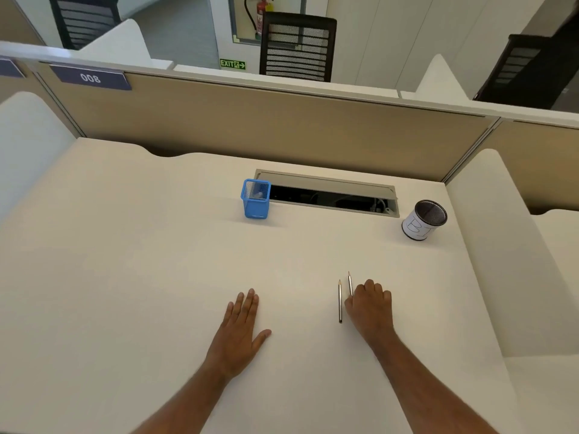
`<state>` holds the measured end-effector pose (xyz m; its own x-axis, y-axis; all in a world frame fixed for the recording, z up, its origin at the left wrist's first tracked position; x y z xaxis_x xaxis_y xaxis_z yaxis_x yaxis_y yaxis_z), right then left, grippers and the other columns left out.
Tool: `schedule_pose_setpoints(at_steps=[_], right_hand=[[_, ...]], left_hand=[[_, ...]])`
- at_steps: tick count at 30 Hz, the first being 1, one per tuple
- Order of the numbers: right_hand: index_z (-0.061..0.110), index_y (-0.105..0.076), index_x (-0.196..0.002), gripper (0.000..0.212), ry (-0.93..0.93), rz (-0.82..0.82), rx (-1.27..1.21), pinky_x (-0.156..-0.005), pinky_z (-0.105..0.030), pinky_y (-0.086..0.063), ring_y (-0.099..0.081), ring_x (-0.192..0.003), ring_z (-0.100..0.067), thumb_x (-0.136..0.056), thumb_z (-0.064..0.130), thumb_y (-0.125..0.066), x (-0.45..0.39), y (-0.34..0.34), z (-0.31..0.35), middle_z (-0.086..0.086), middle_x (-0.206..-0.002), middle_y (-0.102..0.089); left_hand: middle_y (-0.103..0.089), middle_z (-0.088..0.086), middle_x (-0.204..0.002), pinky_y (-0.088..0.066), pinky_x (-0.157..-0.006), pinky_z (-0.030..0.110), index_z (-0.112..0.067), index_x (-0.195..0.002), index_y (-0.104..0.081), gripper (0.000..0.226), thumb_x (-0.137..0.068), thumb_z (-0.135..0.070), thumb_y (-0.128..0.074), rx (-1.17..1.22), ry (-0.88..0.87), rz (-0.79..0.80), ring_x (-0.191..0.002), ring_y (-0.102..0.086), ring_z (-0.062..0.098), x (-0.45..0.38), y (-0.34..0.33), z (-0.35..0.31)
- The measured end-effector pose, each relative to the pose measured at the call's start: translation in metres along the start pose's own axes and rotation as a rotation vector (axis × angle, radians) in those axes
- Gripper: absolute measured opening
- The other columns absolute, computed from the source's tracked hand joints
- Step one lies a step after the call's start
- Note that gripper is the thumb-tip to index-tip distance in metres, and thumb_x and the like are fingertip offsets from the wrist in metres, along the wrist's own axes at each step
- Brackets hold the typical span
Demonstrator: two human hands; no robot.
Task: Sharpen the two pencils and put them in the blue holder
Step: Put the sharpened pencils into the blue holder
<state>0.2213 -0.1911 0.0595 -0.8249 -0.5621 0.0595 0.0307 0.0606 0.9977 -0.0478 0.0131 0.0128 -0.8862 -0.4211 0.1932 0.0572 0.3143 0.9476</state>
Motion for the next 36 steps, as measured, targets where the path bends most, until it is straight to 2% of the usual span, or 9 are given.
schedule_pose_setpoints(at_steps=[4,7,11,13,16,21,25,31,36], right_hand=[[0.011,-0.059,-0.081,0.018,-0.052,-0.008,-0.462,-0.065,-0.041,-0.049,-0.062,-0.069,-0.032,-0.096,0.021,-0.061,-0.027,0.026,0.006,-0.006,-0.086,-0.058],[0.015,-0.056,-0.084,0.017,-0.073,0.055,-0.862,-0.062,-0.034,-0.044,-0.055,-0.064,-0.02,-0.098,0.018,-0.065,-0.049,0.057,0.022,0.0,-0.077,-0.062],[0.013,-0.065,-0.096,0.005,-0.037,0.101,-1.098,-0.071,-0.028,-0.055,-0.072,-0.079,-0.026,-0.095,0.01,-0.069,-0.086,0.085,0.06,-0.009,-0.085,-0.076],[0.012,-0.065,-0.111,0.016,-0.004,0.14,-1.173,-0.076,-0.032,-0.059,-0.074,-0.079,-0.026,-0.096,0.007,-0.069,-0.106,0.09,0.081,-0.013,-0.089,-0.078],[0.015,-0.059,-0.131,0.035,0.051,0.169,-1.188,-0.069,-0.024,-0.055,-0.071,-0.074,-0.015,-0.098,0.009,-0.069,-0.132,0.1,0.114,-0.007,-0.098,-0.075],[0.032,-0.04,-0.145,0.068,0.148,0.203,-1.226,-0.067,-0.019,-0.054,-0.076,-0.077,-0.012,-0.093,-0.001,-0.068,-0.169,0.111,0.162,-0.002,-0.109,-0.069],[0.049,-0.032,-0.149,0.085,0.163,0.18,-1.188,-0.074,-0.037,-0.062,-0.074,-0.095,-0.028,-0.087,0.003,-0.068,-0.196,0.113,0.188,0.0,-0.111,-0.068],[0.042,-0.03,-0.151,0.065,0.25,0.073,-1.105,-0.08,-0.035,-0.061,-0.074,-0.094,-0.02,-0.101,0.019,-0.065,-0.227,0.115,0.21,0.001,-0.101,-0.071],[0.021,-0.056,-0.118,0.015,0.23,0.099,-1.004,-0.081,-0.03,-0.063,-0.074,-0.102,-0.012,-0.105,0.024,-0.063,-0.244,0.116,0.231,-0.001,-0.113,-0.079]], left_hand=[[-0.021,0.01,-0.18,-0.001,-0.132,0.039,-0.007,-0.17,-0.023,0.088,-0.108,-0.07,-0.025,-0.037,0.002,-0.003,-0.165,-0.023,0.031,0.001,0.001,-0.001],[-0.023,0.009,-0.18,-0.012,-0.131,0.044,-0.007,-0.17,-0.024,0.088,-0.108,-0.068,-0.033,-0.034,-0.002,-0.025,-0.165,-0.024,0.03,0.001,0.0,-0.002],[-0.026,0.009,-0.179,-0.021,-0.128,0.047,-0.008,-0.168,-0.031,0.087,-0.105,-0.067,-0.043,0.006,-0.004,-0.045,-0.165,-0.023,0.028,0.001,0.0,0.0],[-0.038,0.011,-0.174,-0.022,-0.128,0.046,-0.008,-0.163,-0.044,0.083,-0.104,-0.066,-0.047,0.012,-0.019,-0.06,-0.16,-0.037,0.03,-0.005,0.002,0.003],[-0.06,0.012,-0.158,-0.014,-0.13,0.041,-0.007,-0.15,-0.061,0.077,-0.101,-0.065,-0.051,-0.001,-0.024,-0.045,-0.142,-0.063,0.034,-0.023,0.012,0.011],[-0.064,0.014,-0.154,-0.011,-0.129,0.039,-0.006,-0.146,-0.064,0.075,-0.1,-0.063,-0.049,-0.023,-0.027,-0.05,-0.14,-0.065,0.034,-0.061,0.028,0.029],[-0.056,0.014,-0.162,-0.006,-0.132,0.039,-0.006,-0.153,-0.057,0.077,-0.102,-0.063,-0.048,-0.026,-0.02,-0.096,-0.149,-0.056,0.036,-0.09,0.037,0.043],[-0.044,0.011,-0.171,-0.009,-0.133,0.042,-0.008,-0.161,-0.046,0.079,-0.104,-0.062,-0.05,-0.005,-0.045,-0.178,-0.158,-0.044,0.034,-0.107,0.039,0.05],[-0.04,0.009,-0.173,-0.019,-0.131,0.047,-0.01,-0.164,-0.042,0.079,-0.105,-0.062,-0.05,-0.004,-0.047,-0.2,-0.16,-0.039,0.031,-0.108,0.034,0.052]])
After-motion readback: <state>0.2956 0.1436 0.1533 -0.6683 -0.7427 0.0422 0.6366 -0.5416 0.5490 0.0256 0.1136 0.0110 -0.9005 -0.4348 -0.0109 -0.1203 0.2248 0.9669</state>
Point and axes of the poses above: each hand's wrist, its own x-axis away from the middle knuckle, its own y-axis out of the back of the hand, z = x × y, the point moved 1 cm from there along -x, towards the middle knuckle
